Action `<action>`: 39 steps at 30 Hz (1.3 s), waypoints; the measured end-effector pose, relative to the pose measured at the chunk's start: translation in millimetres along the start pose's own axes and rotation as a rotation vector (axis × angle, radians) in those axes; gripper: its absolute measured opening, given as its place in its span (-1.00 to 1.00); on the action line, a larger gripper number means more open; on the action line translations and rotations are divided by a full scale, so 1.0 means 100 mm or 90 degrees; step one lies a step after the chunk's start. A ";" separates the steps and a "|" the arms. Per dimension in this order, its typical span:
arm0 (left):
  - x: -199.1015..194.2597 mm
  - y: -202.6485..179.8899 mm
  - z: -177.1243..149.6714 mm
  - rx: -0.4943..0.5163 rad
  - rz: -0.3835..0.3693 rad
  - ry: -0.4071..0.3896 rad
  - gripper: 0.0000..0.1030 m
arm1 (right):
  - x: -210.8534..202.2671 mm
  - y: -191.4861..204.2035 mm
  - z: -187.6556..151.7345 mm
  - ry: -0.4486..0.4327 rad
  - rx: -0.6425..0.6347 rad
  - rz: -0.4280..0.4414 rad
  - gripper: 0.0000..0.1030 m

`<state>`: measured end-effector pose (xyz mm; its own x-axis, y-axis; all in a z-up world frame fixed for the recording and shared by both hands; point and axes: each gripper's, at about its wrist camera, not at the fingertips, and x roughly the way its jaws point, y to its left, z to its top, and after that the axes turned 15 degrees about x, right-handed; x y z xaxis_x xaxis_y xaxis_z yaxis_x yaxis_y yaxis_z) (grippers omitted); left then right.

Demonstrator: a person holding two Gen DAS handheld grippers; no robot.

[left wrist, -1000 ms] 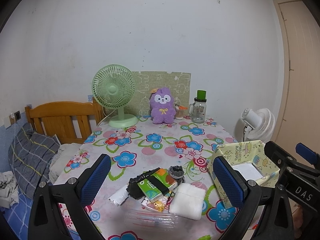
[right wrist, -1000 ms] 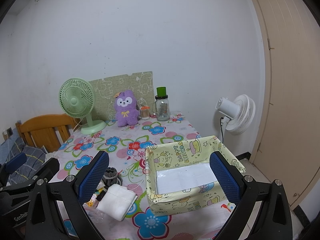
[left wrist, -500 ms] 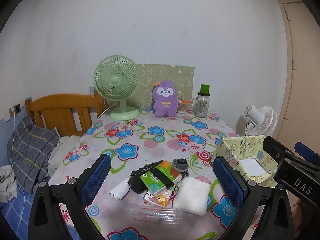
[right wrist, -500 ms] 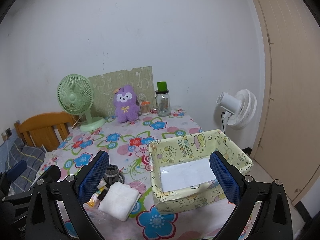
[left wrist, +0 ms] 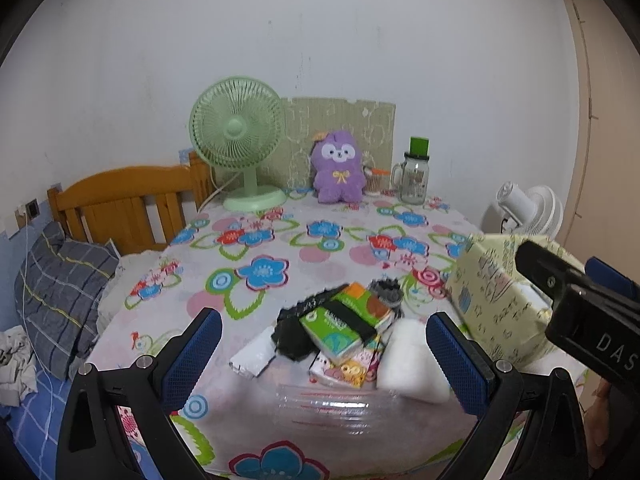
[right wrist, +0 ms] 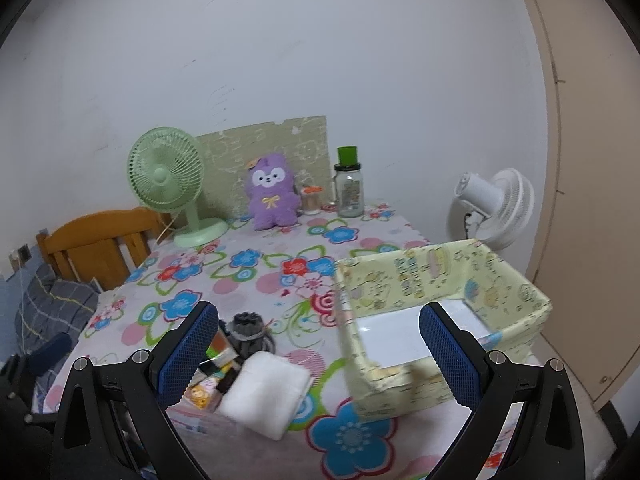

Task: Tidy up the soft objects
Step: 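Lower the right tool onto the white folded cloth and close on it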

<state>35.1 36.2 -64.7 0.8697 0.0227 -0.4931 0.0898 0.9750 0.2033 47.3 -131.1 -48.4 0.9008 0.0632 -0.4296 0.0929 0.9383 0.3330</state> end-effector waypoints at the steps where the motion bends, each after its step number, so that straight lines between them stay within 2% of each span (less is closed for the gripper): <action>1: 0.03 0.00 -0.04 0.001 -0.003 0.005 0.99 | 0.01 0.03 -0.04 0.002 -0.003 0.002 0.97; 7: 0.18 0.02 -0.20 -0.003 -0.030 0.030 0.99 | 0.15 0.16 -0.23 0.020 -0.003 0.004 0.97; 14: 0.37 0.04 -0.37 -0.010 -0.038 0.061 0.99 | 0.28 0.25 -0.44 0.037 -0.018 0.004 0.97; 22: 0.49 -0.04 -0.51 -0.007 -0.052 0.073 0.99 | 0.45 0.27 -0.63 0.070 -0.035 0.000 0.97; 37: 0.72 -0.14 -0.63 0.000 -0.077 0.113 0.99 | 0.74 0.28 -0.84 0.134 -0.053 -0.015 0.92; 39: 0.73 -0.14 -0.63 -0.003 -0.080 0.112 0.92 | 0.78 0.28 -0.86 0.141 -0.054 -0.017 0.92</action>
<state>66.7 38.4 -157.0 0.7538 -0.0609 -0.6542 0.1893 0.9736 0.1275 83.4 -70.3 -144.3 0.7827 0.1021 -0.6139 0.0711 0.9653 0.2512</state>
